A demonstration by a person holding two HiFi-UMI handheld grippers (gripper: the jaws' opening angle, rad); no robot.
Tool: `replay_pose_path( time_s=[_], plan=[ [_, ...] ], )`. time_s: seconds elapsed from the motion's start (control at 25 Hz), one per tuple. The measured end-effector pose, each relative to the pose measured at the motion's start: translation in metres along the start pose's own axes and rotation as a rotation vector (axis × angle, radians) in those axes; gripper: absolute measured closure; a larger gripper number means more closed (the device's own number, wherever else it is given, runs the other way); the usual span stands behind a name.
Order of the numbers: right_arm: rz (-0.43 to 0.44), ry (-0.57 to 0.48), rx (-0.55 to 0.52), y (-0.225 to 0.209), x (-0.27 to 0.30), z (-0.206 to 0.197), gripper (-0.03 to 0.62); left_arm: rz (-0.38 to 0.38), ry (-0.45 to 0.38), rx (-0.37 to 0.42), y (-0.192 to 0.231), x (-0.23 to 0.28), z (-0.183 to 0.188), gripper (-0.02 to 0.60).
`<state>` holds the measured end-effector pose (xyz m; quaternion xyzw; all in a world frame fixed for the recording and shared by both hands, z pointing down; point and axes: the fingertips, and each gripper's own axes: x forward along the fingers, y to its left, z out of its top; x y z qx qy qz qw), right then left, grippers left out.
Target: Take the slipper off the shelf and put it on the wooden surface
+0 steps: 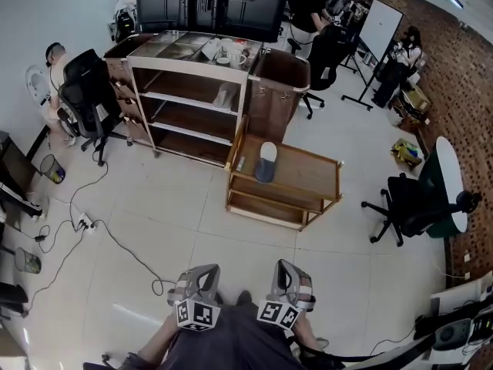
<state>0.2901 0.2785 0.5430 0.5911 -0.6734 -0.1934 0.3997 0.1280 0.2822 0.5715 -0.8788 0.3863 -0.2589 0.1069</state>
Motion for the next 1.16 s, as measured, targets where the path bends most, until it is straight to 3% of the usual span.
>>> replay_pose_path(
  time_s=[0.96,1.16],
  plan=[
    [-0.041,0.018,-0.004,-0.008,0.006,0.008,0.592,-0.039,-0.039,0.009,0.007,0.013,0.000,0.565],
    [0.010,-0.023,-0.042,0.012,0.027,0.031,0.592,0.011,-0.017,-0.040,0.028,0.005,-0.020,0.565]
  ],
)
